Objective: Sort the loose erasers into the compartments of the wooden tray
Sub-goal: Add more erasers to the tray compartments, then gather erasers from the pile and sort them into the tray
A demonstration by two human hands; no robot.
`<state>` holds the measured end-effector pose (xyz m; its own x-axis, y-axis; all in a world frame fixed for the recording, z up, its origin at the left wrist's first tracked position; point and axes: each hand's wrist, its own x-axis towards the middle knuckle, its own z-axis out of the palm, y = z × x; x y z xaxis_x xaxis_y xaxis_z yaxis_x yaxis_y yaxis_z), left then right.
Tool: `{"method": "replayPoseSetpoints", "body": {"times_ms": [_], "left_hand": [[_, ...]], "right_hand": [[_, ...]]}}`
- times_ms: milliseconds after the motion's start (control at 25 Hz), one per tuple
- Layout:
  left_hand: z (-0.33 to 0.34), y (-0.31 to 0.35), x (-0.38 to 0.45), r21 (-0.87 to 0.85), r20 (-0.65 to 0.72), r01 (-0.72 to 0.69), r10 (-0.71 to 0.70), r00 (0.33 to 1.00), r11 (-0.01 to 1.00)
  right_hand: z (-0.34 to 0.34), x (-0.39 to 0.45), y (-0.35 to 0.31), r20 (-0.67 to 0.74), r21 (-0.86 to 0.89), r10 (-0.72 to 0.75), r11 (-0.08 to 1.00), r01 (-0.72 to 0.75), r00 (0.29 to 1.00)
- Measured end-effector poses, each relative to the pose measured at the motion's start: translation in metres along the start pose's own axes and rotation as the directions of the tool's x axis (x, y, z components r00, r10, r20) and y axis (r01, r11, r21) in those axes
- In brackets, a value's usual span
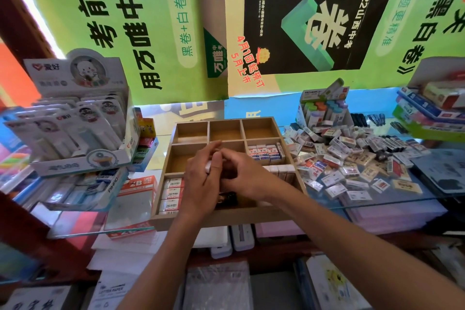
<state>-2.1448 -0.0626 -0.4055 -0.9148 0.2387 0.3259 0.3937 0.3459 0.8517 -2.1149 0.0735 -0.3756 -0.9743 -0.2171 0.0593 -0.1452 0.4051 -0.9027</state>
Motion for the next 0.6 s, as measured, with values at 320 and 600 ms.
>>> {"method": "replayPoseSetpoints", "body": {"times_ms": [320,600], "left_hand": [[0.006,0.011,-0.002,0.029,-0.011,0.075,-0.075,0.997,0.997],[0.008,0.002,0.0,0.048,-0.006,0.077,-0.077,0.997,0.996]], "right_hand": [[-0.089,-0.001,0.041,-0.64,-0.237,0.207,0.863,-0.446,0.74],[-0.083,0.002,0.047,-0.418,-0.859,-0.047,0.344,-0.379,0.907]]}}
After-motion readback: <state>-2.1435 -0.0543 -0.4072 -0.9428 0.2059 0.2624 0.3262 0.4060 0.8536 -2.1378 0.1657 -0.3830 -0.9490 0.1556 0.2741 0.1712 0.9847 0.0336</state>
